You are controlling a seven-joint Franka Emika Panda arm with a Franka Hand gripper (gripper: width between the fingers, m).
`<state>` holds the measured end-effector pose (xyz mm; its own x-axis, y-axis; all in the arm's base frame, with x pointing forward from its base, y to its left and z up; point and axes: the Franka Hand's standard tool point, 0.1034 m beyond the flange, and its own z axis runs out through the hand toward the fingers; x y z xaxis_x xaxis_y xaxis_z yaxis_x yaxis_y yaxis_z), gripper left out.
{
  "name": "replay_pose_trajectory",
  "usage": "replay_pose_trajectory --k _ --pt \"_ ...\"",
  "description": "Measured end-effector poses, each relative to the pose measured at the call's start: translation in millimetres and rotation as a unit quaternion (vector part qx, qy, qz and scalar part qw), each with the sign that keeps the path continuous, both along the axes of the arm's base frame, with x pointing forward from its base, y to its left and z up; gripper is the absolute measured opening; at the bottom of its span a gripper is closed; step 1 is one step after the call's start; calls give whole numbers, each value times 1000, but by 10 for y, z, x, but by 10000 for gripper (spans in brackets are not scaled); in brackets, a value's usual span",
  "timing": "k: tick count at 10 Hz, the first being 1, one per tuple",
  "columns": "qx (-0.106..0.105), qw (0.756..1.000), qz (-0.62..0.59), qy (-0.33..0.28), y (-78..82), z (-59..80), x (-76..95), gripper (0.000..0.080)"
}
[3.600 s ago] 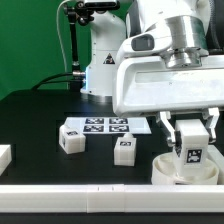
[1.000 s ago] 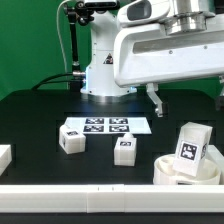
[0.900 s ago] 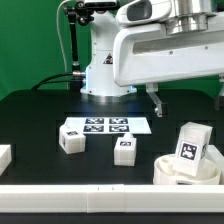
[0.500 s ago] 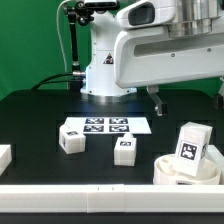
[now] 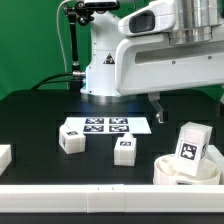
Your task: Assemble stool
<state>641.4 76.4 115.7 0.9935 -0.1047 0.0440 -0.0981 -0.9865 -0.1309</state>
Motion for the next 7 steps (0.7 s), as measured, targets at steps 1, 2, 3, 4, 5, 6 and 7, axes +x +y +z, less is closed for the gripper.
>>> replay_pose_trajectory --k 1,2,3,4,5,6,7 --pt "0 1000 -13 0 -11 2 2 649" --pt "3 997 -77 6 -39 11 1 649" --pt "7 987 -159 17 -48 23 -2 649" --pt "18 967 -254 31 -39 18 -4 649" --pt "20 962 -270 33 -33 14 -4 649" --pt "21 957 -288 36 -25 10 -6 649" --pt "25 945 -324 41 -13 7 -7 649"
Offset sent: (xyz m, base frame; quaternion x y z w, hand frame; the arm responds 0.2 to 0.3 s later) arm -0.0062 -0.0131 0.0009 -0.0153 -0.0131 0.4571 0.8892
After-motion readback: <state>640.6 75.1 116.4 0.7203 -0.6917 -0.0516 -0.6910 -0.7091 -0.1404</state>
